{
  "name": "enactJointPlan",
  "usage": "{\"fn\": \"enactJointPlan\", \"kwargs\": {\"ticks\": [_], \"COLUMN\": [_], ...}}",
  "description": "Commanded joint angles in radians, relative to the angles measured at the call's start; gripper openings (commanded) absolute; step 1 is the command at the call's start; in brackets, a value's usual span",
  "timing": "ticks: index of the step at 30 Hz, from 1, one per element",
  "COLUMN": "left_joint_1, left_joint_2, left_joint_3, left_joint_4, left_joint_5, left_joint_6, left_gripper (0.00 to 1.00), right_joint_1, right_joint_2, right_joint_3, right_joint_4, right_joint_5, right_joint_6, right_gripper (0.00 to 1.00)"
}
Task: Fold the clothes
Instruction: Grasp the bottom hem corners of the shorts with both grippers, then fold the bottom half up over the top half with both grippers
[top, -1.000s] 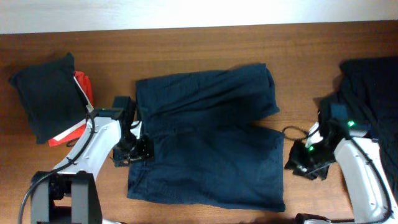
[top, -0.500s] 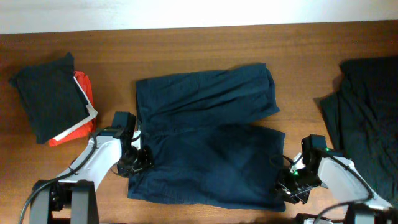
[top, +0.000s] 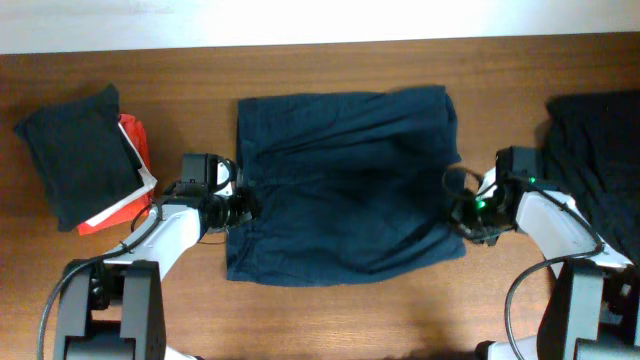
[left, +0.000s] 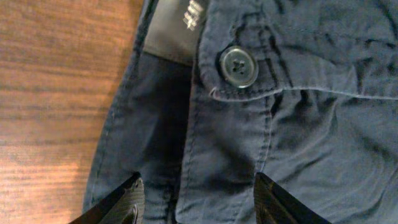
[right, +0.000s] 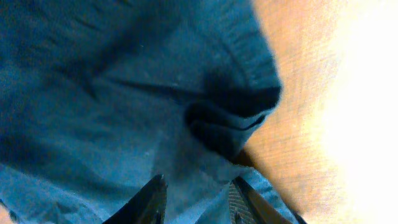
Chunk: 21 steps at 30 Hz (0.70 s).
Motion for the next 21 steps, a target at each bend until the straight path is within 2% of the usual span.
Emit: {"fn": "enactJointPlan", "kwargs": {"ticks": [1,4,5,7,8,9,12,14,16,18,21], "left_joint_1": [-0.004,-0.001,0.008,0.014,0.014,0.016,0.029,0.029,0.029,0.029,0.029], "left_joint_2": [0.050,0.032,0.009,-0.045,-0.075,-0.120,-0.198,-0.223,-0.250,-0.262,-0.261], "left_joint_3": [0.038,0.158,0.230,0.342,0.362,0.362,0.328,0.277,0.183,0.078,-0.070], "left_joint_4": [-0.029,-0.180,-0.284,-0.480,-0.540,-0.597,-0.797,-0.809,-0.791,-0.734,-0.605], "left_joint_5": [-0.023,-0.021,-0.022,-0.026,-0.030,-0.035,-0.170,-0.170,-0.169,-0.134,-0.093], "left_joint_6": [0.012,0.026,0.067,0.100,0.100,0.070,-0.092,-0.185,-0.339,-0.415,-0.505], "left_gripper": [0.57,0.58,0.66,0.78,0.80,0.81,0.84,0.86,0.86,0.85,0.84], "right_joint_1": [-0.001,-0.003,-0.004,-0.004,-0.004,-0.005,-0.005,-0.005,-0.005,-0.005,-0.005], "right_joint_2": [0.003,-0.001,-0.011,-0.051,-0.077,-0.104,-0.186,-0.229,-0.295,-0.351,-0.362], "right_joint_3": [0.119,0.173,0.206,0.230,0.230,0.230,0.224,0.211,0.164,0.078,-0.055], "right_joint_4": [-0.083,-0.247,-0.345,-0.432,-0.451,-0.479,-0.541,-0.556,-0.555,-0.547,-0.495], "right_joint_5": [0.095,0.134,0.200,0.232,0.232,0.230,0.224,0.229,0.231,0.244,0.223], "right_joint_6": [-0.048,-0.069,-0.069,-0.069,-0.051,-0.006,0.087,0.144,0.254,0.380,0.406], "right_gripper": [0.39,0.39,0.39,0.40,0.50,0.61,0.62,0.62,0.61,0.61,0.61]}}
